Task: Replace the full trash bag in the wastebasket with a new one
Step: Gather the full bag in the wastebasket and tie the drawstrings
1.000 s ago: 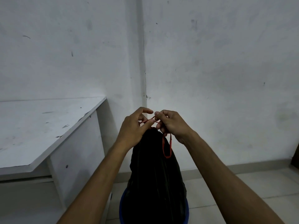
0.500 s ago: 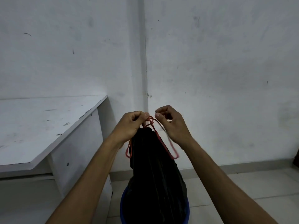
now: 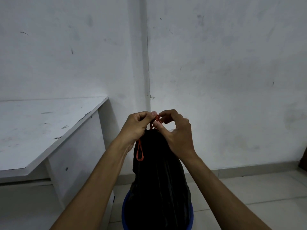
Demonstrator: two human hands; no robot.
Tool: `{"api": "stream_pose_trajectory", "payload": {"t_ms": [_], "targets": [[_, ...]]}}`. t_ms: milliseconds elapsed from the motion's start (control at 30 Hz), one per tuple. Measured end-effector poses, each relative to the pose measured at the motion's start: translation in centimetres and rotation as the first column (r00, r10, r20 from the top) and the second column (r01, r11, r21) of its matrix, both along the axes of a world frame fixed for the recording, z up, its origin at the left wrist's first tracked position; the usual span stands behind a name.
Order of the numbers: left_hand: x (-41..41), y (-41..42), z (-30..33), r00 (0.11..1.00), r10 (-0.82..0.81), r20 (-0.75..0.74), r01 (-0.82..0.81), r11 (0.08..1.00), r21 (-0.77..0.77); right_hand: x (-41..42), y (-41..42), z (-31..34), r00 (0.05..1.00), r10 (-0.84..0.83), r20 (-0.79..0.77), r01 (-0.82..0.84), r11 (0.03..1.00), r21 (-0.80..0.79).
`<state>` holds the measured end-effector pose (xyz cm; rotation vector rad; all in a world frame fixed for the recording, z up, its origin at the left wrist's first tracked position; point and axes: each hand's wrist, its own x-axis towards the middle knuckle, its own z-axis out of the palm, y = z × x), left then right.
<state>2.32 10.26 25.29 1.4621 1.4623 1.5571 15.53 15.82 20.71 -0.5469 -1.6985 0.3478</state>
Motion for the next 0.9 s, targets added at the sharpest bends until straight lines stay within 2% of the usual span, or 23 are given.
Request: {"api": "stream_pose_trajectory", "payload": {"t_ms": [233,467,567,667,767,900], "targets": [[0.0,0.1,-0.1,1.000,-0.001,-0.025,0.001,1.000,0.008,0.3,0.8,0.2,0.997,-0.065,0.052,0.060,0.993,0.099],[-1.0,0.3,-0.5,0.960,0.117,-0.254,-0.092,0.990,0.108,0.7,1.3,0.4,0.988,-0.066,0.142,0.044,0.987,0.155],[-1.3,0.5,-0.8,0.942,0.125,-0.312,-0.087,0.987,0.132,1.1,1.6,0.6,0.987,0.044,0.155,-0.052,0.998,0.044],[-2.5,0.5,-1.2,0.920,0.151,-0.363,-0.113,0.986,0.123,2.0,2.5,0.2,0.990,0.128,0.065,-0.121,0.987,-0.103],[-4.4,0.1,-2.2,0.911,0.182,-0.369,-0.163,0.983,0.084,3.3,4.1,-0.9,0.993,0.114,0.010,-0.109,0.967,-0.229],[-6.4,0.0,-4.0,0.872,0.260,-0.414,-0.253,0.965,0.073,4.3,5.7,-3.2,0.997,0.057,0.047,-0.037,0.935,-0.352]]}}
